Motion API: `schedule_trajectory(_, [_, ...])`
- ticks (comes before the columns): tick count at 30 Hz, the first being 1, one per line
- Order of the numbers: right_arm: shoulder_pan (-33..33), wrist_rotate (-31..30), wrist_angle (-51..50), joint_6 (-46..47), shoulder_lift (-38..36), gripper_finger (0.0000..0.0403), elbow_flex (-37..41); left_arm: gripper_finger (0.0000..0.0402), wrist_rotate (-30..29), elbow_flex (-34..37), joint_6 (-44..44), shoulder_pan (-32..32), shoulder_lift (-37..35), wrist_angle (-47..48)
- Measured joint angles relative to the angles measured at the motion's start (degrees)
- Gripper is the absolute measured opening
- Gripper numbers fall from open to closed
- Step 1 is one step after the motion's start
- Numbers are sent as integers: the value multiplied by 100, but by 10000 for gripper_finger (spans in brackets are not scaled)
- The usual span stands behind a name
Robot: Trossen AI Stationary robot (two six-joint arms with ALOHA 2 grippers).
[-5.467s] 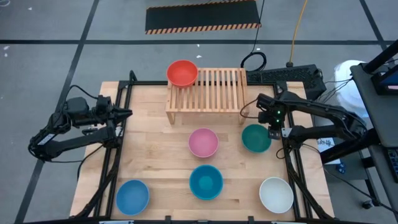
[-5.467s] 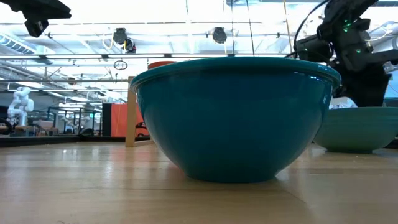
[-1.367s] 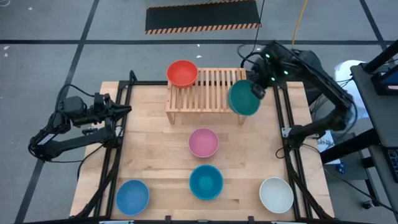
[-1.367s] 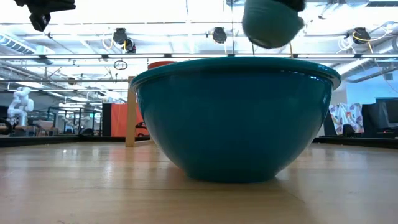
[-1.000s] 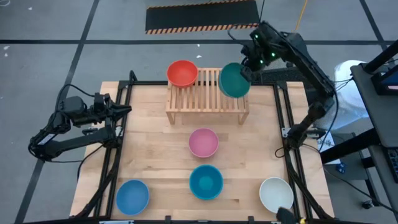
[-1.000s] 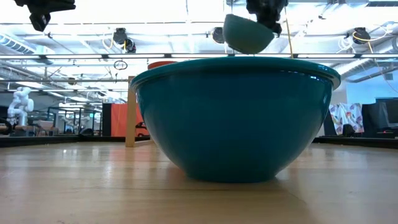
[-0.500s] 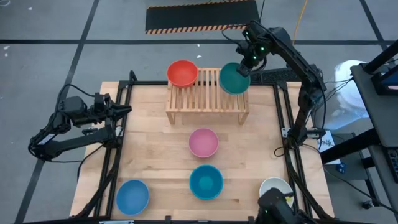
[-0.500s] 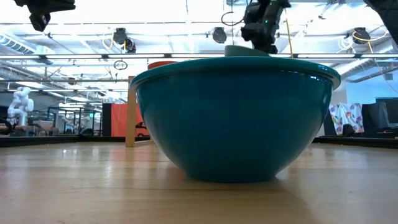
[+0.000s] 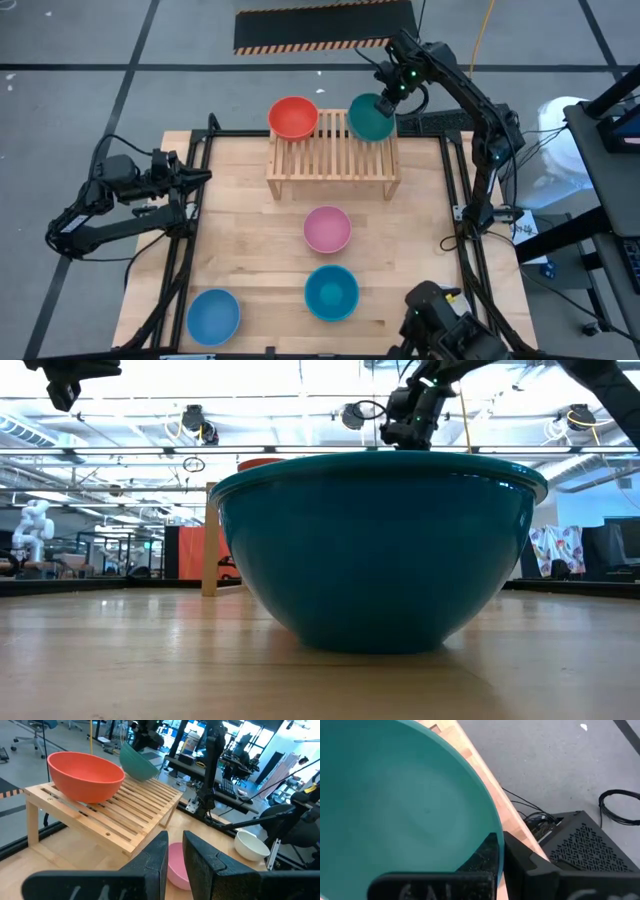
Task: Place and stack bowls onto a shelf
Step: Put the green bowl on the shelf
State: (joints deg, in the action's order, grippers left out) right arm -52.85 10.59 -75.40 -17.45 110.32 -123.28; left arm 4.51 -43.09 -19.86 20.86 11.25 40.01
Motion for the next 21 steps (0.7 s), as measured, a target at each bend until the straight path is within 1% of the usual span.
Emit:
schedule_trajectory(5, [3, 2, 53, -435, 31, 0, -4, 63, 0, 0, 1, 0, 0, -2])
schedule_trajectory(7, [3, -5, 109, -447, 31, 3, -4, 63, 0, 0, 2, 0, 0, -2])
schedule_trajectory(21, [21, -15, 64, -490, 42, 53, 2, 63, -1, 0, 17, 0, 0, -2])
